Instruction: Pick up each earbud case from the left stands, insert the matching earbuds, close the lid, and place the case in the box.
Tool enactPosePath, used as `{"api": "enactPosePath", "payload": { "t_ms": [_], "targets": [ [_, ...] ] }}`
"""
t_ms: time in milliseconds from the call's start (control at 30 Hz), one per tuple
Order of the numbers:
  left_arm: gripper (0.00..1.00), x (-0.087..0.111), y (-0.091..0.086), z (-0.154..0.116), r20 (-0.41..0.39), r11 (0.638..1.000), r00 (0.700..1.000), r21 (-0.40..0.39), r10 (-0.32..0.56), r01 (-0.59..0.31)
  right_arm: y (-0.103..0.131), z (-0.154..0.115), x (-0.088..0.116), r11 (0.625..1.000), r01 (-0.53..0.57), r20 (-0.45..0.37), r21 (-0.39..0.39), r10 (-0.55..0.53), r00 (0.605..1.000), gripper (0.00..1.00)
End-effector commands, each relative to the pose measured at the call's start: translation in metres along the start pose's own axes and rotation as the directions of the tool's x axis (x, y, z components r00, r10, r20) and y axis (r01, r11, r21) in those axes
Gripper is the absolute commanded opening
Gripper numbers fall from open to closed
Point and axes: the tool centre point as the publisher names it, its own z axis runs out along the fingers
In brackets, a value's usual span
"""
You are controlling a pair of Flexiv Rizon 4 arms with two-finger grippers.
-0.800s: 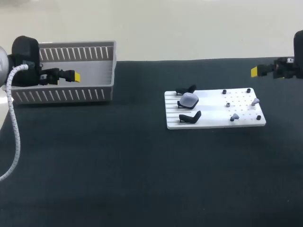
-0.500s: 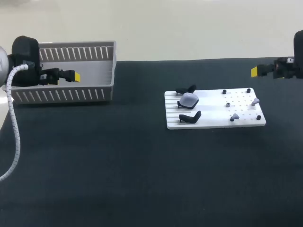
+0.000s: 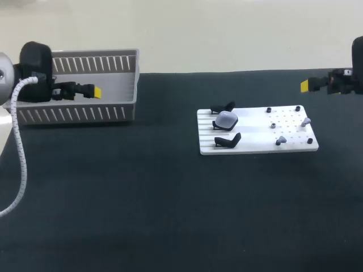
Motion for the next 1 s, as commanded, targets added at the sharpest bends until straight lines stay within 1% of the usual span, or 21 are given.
{"api": "enactPosePath", "payload": {
  "t_ms": [33, 200, 267, 300, 367, 433, 467, 500, 700, 733, 800, 867, 933, 967, 1000],
  "targets": [
    [1.00, 0.006, -0.003, 0.006, 0.042, 0.990, 0.997, 0.129, 0.059, -0.064, 0.000, 0.000, 0.000, 1.000, 0.001, 0.000, -0.001, -0.001, 1.000, 1.00],
    [1.00, 0.010, -0.018, 0.014, 0.071, 0.959, 0.984, 0.221, 0.165, -0.177, 0.000, 0.000, 0.000, 1.000, 0.001, 0.000, -0.001, -0.001, 1.000, 1.00],
    [1.00, 0.010, -0.026, 0.018, 0.079, 0.943, 0.969, 0.223, 0.234, -0.246, 0.000, 0.000, 0.000, 1.000, 0.001, 0.000, -0.001, -0.001, 1.000, 1.00],
    [1.00, 0.010, -0.029, 0.019, 0.087, 0.935, 0.964, 0.237, 0.250, -0.263, 0.000, 0.000, 0.000, 1.000, 0.001, 0.000, -0.001, -0.001, 1.000, 1.00],
    [1.00, 0.009, -0.038, 0.023, 0.098, 0.905, 0.945, 0.271, 0.312, -0.327, 0.000, 0.000, 0.000, 1.000, 0.001, 0.000, -0.001, -0.001, 1.000, 1.00],
    [1.00, 0.009, -0.044, 0.026, 0.107, 0.880, 0.930, 0.302, 0.351, -0.367, 0.000, 0.000, 0.000, 1.000, 0.001, 0.000, -0.001, -0.001, 1.000, 1.00],
    [1.00, 0.008, -0.049, 0.028, 0.120, 0.857, 0.915, 0.319, 0.386, -0.404, 0.000, 0.000, 0.000, 1.000, 0.001, 0.000, -0.001, -0.001, 1.000, 1.00],
    [1.00, 0.007, -0.052, 0.030, 0.125, 0.844, 0.905, 0.329, 0.406, -0.424, 0.000, 0.000, 0.000, 1.000, 0.001, 0.000, -0.001, -0.001, 1.000, 1.00],
    [1.00, 0.004, -0.067, 0.045, 0.145, 0.755, 0.852, 0.406, 0.504, -0.515, 0.000, 0.000, 0.000, 1.000, 0.001, 0.000, -0.001, -0.001, 1.000, 1.00],
    [1.00, 0.003, -0.068, 0.047, 0.144, 0.748, 0.847, 0.412, 0.512, -0.521, 0.000, 0.000, 0.000, 1.000, 0.001, 0.000, -0.001, -0.001, 1.000, 1.00],
    [1.00, 0.002, -0.073, 0.051, 0.160, 0.706, 0.821, 0.436, 0.549, -0.557, 0.000, 0.000, 0.000, 1.000, 0.001, 0.000, -0.001, -0.001, 1.000, 1.00],
    [1.00, 0.001, -0.076, 0.054, 0.172, 0.682, 0.802, 0.444, 0.572, -0.581, 0.000, 0.000, 0.000, 1.000, 0.001, 0.000, -0.001, -0.001, 1.000, 1.00],
    [1.00, 0.000, -0.081, 0.058, 0.193, 0.633, 0.770, 0.468, 0.608, -0.617, 0.000, 0.000, 0.000, 1.000, 0.001, 0.000, -0.001, -0.001, 1.000, 1.00],
    [1.00, -0.001, -0.083, 0.059, 0.199, 0.618, 0.760, 0.474, 0.619, -0.628, 0.000, 0.000, 0.000, 1.000, 0.001, 0.000, -0.001, -0.001, 1.000, 1.00],
    [1.00, -0.001, -0.086, 0.061, 0.207, 0.590, 0.739, 0.484, 0.641, -0.647, 0.000, 0.000, 0.000, 1.000, 0.001, 0.000, -0.001, -0.001, 1.000, 1.00]
  ]
}}
